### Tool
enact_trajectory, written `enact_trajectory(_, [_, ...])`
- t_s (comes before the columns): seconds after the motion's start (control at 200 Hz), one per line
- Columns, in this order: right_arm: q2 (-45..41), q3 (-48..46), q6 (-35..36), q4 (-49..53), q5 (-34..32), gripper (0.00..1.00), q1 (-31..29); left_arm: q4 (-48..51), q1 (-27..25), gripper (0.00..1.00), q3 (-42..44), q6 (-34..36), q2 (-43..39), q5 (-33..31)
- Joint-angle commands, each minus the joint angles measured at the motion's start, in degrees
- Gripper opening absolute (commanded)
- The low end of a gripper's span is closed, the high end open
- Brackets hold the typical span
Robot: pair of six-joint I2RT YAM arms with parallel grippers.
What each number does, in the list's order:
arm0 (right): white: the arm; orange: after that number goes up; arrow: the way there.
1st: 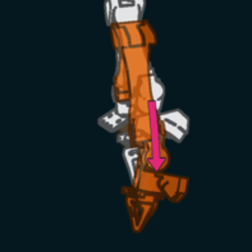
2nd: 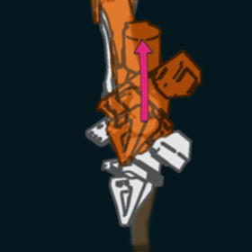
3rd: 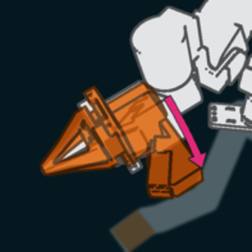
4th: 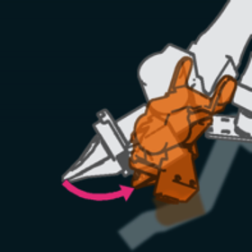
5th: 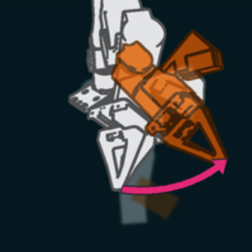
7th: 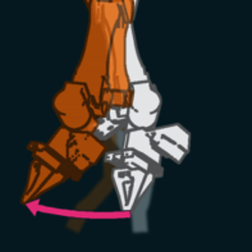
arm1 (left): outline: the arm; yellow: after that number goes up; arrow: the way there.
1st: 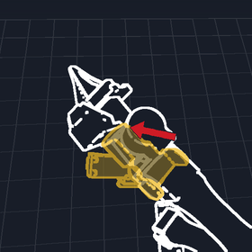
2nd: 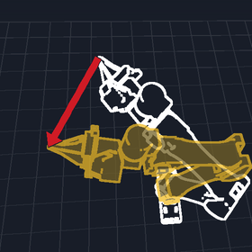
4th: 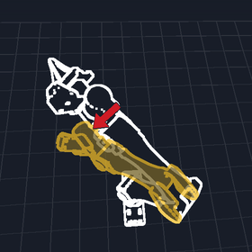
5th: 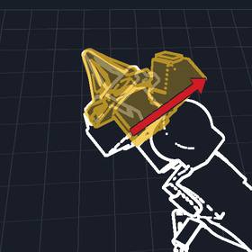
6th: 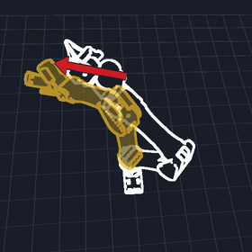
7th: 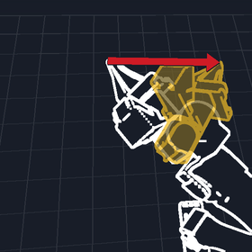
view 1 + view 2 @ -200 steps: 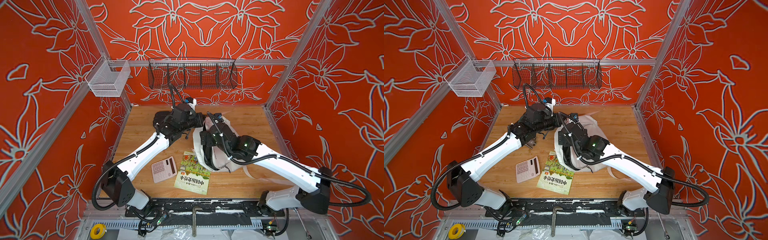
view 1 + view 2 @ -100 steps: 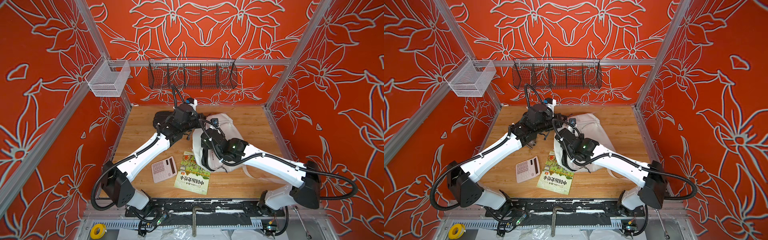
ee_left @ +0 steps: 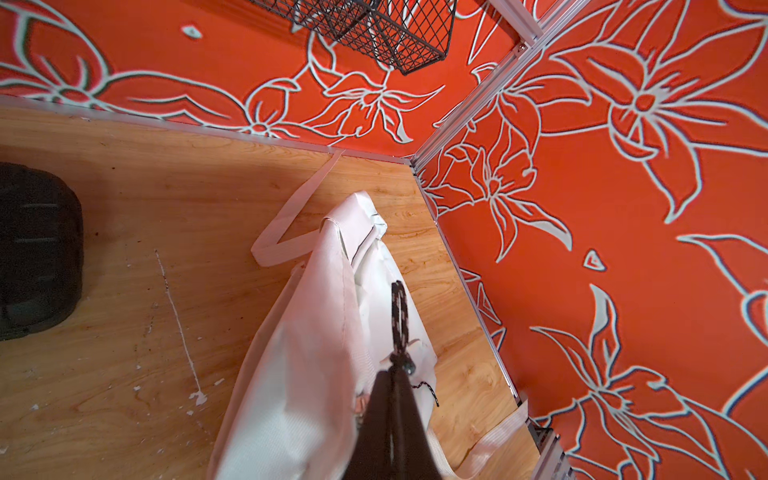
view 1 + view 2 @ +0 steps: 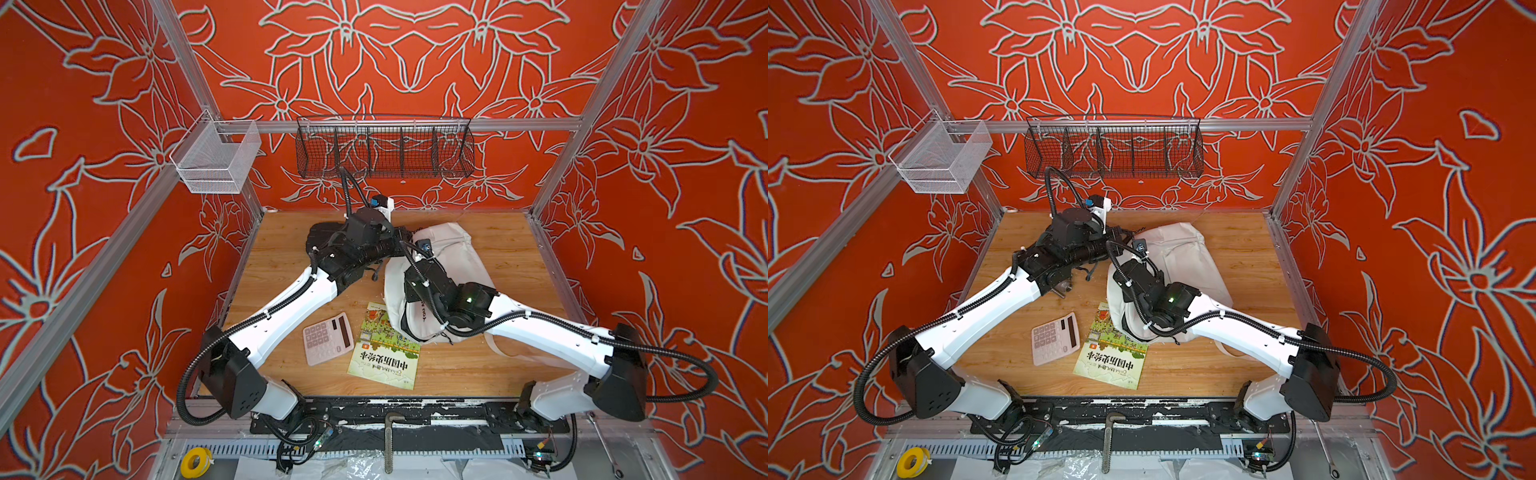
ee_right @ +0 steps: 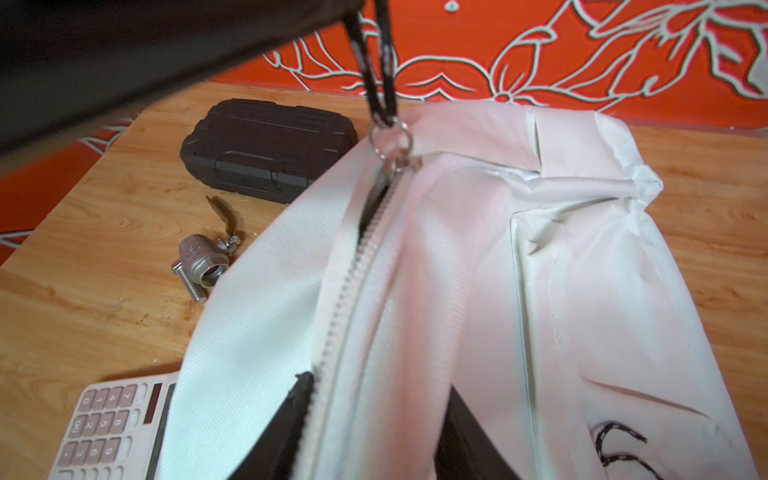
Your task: Pack the student bag
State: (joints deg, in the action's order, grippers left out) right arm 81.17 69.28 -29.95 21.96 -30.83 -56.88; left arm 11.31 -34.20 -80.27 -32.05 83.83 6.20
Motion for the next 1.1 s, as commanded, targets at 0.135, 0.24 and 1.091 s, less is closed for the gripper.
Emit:
enact_trajectory(0.135, [-10.5,-8.96,20.63,-10.16,5.85,0.0,-0.33,-1.97,3.01,0.0,-0.95,6.28,-2.02,1.95])
enact_trajectory(0.24, [-15.69,-12.32,27.5,-12.96,8.46,0.0,-0.33,-1.29,5.45,0.0,-0.51,6.91,-1.36,5.04])
enact_trajectory(1.091, [-30.64,-19.34,44.99,-7.21,19.08,0.0,1.81,-8.34,12.13,0.0,2.2,4.37,2.98,17.49])
